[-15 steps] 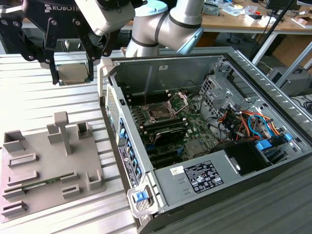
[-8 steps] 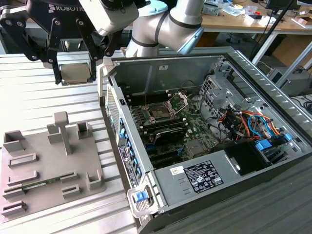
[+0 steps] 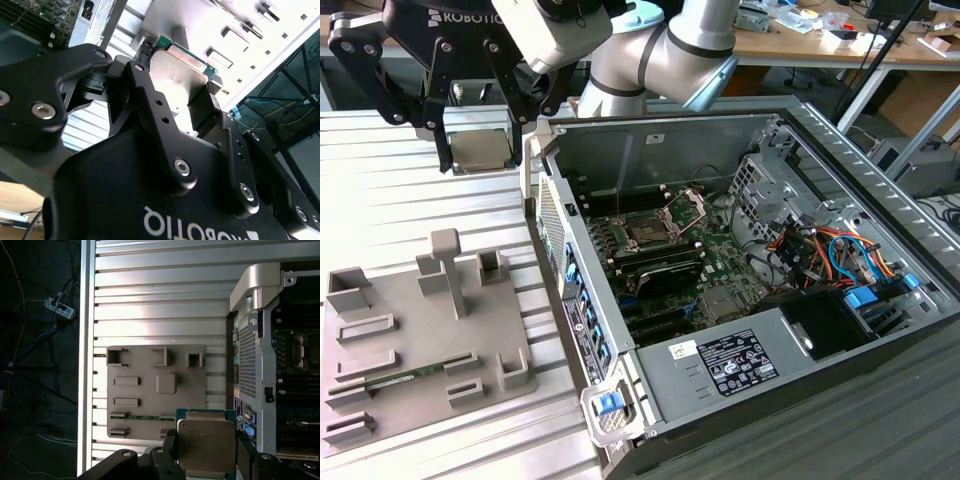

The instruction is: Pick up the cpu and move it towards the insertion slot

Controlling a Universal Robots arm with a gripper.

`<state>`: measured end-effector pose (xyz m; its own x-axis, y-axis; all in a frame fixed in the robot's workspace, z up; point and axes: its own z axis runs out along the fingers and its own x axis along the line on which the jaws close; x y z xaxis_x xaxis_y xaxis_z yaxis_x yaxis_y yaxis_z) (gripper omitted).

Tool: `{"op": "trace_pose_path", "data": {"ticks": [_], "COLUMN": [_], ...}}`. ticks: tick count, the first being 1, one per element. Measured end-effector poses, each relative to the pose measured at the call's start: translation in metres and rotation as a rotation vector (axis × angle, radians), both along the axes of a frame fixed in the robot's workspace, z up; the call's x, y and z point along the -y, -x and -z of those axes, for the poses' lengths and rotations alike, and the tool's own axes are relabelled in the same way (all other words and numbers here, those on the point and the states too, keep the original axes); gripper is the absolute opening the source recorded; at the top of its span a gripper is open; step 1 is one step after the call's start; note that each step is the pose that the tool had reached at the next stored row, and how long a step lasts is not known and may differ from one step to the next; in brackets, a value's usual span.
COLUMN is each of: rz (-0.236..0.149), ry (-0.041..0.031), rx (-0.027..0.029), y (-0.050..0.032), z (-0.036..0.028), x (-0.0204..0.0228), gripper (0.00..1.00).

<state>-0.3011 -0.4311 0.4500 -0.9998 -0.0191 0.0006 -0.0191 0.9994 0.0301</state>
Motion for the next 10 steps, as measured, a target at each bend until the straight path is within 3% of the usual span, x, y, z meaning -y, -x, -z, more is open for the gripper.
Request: {"op": "trace_pose_path", "data": {"ticks": [10], "rz": [0.0], "ry": [0.0], "rx": [0.0], "y": [-0.0055], "z": [0.0001], "x": [0.0], "gripper": [0.55]}}
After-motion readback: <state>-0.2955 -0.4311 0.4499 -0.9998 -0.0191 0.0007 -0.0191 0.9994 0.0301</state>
